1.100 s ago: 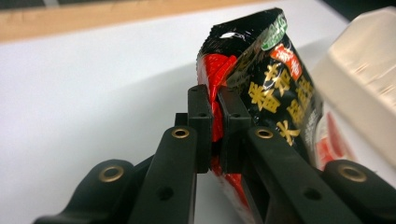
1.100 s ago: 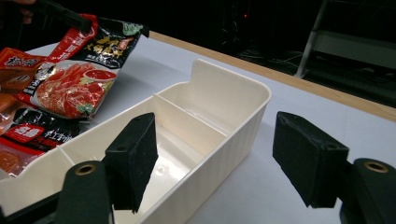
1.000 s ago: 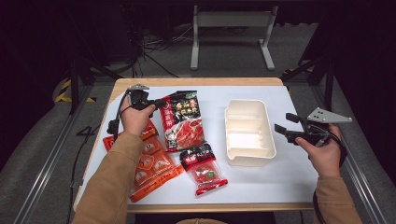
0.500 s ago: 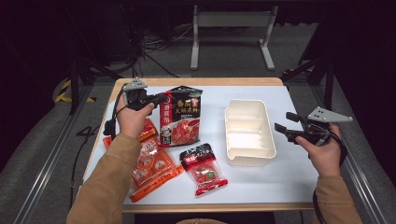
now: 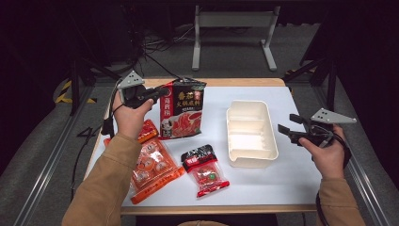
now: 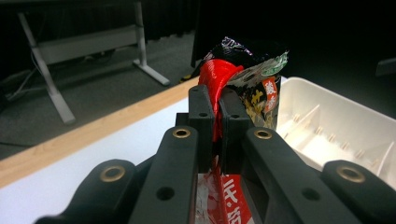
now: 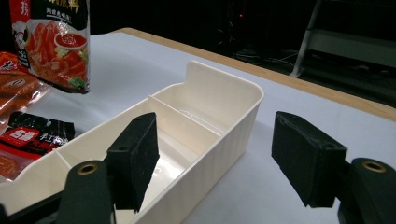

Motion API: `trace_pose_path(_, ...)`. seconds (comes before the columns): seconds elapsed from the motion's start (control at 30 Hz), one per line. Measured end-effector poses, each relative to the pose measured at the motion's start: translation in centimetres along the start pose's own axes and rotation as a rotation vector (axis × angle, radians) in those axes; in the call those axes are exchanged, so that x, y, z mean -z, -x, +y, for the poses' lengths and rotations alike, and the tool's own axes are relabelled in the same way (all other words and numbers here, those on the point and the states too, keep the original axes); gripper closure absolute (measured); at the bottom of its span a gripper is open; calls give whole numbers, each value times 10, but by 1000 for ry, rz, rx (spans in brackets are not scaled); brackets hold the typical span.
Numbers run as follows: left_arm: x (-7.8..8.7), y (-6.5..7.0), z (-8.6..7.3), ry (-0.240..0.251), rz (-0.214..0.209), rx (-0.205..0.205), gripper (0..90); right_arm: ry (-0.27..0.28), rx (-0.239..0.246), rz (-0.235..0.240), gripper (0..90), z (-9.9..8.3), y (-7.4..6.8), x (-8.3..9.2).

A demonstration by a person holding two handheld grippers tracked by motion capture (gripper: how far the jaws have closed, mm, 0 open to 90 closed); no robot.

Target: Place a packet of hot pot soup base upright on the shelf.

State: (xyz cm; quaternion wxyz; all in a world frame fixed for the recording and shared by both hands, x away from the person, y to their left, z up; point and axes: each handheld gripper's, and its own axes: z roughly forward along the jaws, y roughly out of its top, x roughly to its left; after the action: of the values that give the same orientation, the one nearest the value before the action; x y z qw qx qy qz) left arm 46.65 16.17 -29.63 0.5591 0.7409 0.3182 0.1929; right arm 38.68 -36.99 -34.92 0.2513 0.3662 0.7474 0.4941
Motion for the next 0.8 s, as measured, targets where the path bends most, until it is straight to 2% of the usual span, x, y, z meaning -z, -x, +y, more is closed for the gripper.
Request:
trace_pose_path(0.2, 1, 5, 9, 30, 8, -33, 864, -2, -10, -6, 330, -1, 2, 3)
trace_pose_path(0.43, 1, 10, 14, 61, -21, -42, 863, 5, -21, -1, 334, 0, 0, 7)
trace_pose_path(0.67, 2, 20, 21, 82, -60, -62, 863, 29, -42, 42, 336, 10, -7, 9)
trace_pose_path(0.8, 1, 29, 26, 91, -89, -72, 863, 50, -56, 91, 340, 22, -11, 6)
